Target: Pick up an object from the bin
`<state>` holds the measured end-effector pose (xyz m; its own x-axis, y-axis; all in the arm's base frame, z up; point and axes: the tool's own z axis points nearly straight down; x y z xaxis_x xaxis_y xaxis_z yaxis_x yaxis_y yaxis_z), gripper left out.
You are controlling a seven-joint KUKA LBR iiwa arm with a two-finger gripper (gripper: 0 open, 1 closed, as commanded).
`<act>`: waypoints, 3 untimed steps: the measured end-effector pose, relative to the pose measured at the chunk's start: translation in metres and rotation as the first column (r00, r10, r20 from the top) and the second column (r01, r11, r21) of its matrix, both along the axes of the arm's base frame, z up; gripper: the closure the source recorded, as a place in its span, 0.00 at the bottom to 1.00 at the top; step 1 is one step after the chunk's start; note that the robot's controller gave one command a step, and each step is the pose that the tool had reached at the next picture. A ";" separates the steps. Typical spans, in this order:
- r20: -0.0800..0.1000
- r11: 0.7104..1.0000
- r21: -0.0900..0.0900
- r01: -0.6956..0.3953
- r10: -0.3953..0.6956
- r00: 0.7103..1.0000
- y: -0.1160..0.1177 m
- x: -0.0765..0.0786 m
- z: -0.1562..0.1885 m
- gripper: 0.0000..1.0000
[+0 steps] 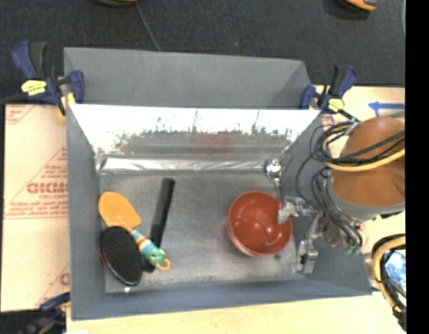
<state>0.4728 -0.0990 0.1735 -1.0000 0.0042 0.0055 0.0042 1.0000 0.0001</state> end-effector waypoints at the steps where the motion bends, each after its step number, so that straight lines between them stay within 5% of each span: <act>1: 0.008 1.000 -0.001 -0.004 0.004 1.000 0.000 0.002 0.003 0.00; 2: 0.008 1.000 -0.001 0.021 -0.021 1.000 0.059 0.044 0.003 0.00; 3: 0.009 1.000 0.001 0.014 -0.014 1.000 0.084 0.055 0.002 0.00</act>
Offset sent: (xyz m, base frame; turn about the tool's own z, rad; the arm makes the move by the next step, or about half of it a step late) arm 0.0472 0.0679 0.0029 0.0196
